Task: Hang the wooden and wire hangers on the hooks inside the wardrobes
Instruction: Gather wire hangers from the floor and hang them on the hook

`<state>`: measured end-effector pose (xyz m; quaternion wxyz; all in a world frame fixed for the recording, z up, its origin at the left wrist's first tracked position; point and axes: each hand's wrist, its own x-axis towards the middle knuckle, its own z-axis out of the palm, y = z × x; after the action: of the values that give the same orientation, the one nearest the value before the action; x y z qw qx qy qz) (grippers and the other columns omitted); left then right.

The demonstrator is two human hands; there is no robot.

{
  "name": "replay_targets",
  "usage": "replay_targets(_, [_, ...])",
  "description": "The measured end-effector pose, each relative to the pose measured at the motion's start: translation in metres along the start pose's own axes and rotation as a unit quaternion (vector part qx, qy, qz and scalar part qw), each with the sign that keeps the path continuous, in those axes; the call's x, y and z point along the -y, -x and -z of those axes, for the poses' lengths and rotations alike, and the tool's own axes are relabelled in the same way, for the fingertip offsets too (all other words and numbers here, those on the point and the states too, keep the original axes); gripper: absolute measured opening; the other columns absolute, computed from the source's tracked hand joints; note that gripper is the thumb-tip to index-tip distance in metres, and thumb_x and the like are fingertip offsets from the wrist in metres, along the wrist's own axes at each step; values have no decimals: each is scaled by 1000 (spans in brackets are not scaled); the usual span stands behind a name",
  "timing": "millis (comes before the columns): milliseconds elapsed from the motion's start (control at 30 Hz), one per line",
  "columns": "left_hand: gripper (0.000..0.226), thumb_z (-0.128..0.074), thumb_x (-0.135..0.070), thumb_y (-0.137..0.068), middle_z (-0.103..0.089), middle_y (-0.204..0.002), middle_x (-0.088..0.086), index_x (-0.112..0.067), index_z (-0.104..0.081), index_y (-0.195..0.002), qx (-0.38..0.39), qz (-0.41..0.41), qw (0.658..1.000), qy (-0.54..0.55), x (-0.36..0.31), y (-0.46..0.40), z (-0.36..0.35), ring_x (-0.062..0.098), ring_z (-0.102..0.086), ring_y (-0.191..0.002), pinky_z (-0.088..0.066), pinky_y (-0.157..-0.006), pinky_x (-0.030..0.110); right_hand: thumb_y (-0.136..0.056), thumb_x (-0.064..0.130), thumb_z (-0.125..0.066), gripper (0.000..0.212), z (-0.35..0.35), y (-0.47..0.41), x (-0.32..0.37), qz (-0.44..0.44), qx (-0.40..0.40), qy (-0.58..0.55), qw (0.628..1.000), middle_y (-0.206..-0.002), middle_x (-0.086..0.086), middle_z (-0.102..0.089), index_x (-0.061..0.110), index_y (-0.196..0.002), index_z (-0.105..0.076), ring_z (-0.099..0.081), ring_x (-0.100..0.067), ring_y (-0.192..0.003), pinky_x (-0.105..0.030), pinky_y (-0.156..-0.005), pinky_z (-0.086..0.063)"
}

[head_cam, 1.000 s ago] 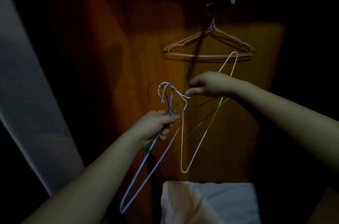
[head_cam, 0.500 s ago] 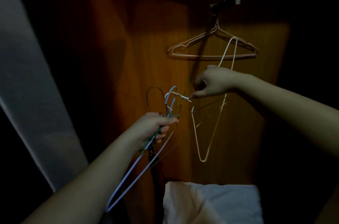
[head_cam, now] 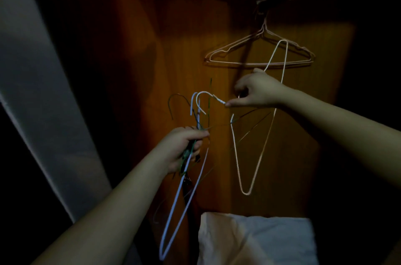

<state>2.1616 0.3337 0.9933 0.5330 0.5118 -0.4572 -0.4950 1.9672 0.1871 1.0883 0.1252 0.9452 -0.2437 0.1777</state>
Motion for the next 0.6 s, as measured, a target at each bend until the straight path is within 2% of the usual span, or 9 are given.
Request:
replay_targets(67, [16,-59,-12,-91,-38,-48,1,-10,-53,-76,-2,0,1000,9,3,-2,3,12,-27,-35,-23,-39,19,-68,81,-34,71,-2,-2,-2,-25,-51,-23,998,-76,1,-60,17,-76,-61,-53,-12,-71,-34,-88,-30])
replay_targets(133, [25,-59,-12,-91,-38,-48,1,-13,-55,-66,2,2,1000,11,6,-3,6,12,-26,-36,-24,-38,18,-71,78,-38,67,0,-2,-1,-59,-59,-61,995,-69,-1,-54,13,-71,-58,-48,-12,-63,-34,-80,-32])
replay_targets(233, [19,-58,-11,-91,-38,-47,1,-12,-56,-72,1,-6,1000,1,13,-5,5,13,-25,-37,-22,-40,19,-75,74,-44,72,-3,-3,-9,-121,-44,-106,986,-70,-9,-58,5,-82,-65,-53,-19,-63,-32,-63,-40])
replay_targets(333, [11,-57,-9,-92,-38,-47,1,-9,-53,-81,-7,-10,1000,-12,23,-7,4,14,-26,-38,-20,-42,23,-84,68,-49,65,-3,-3,-15,-172,-41,-141,974,-62,-4,-50,6,-87,-66,-47,-15,-56,-27,-51,-32])
replay_targets(500, [20,-60,-12,-87,-30,-49,5,-10,-47,-72,-20,8,1000,-1,35,-14,11,15,-24,-38,-17,-41,22,-89,64,-49,50,-2,-1,-28,-218,-74,-217,949,-57,3,-43,20,-65,-53,-40,-11,-51,-26,-50,-28])
replay_targets(600, [19,-63,-18,-79,-28,-45,1,-12,-46,-75,-11,30,999,25,40,-19,14,12,-24,-34,-16,-39,19,-89,66,-47,44,-9,0,-39,-258,-91,-249,929,-60,5,-45,28,-68,-52,-42,-10,-53,-25,-52,-30])
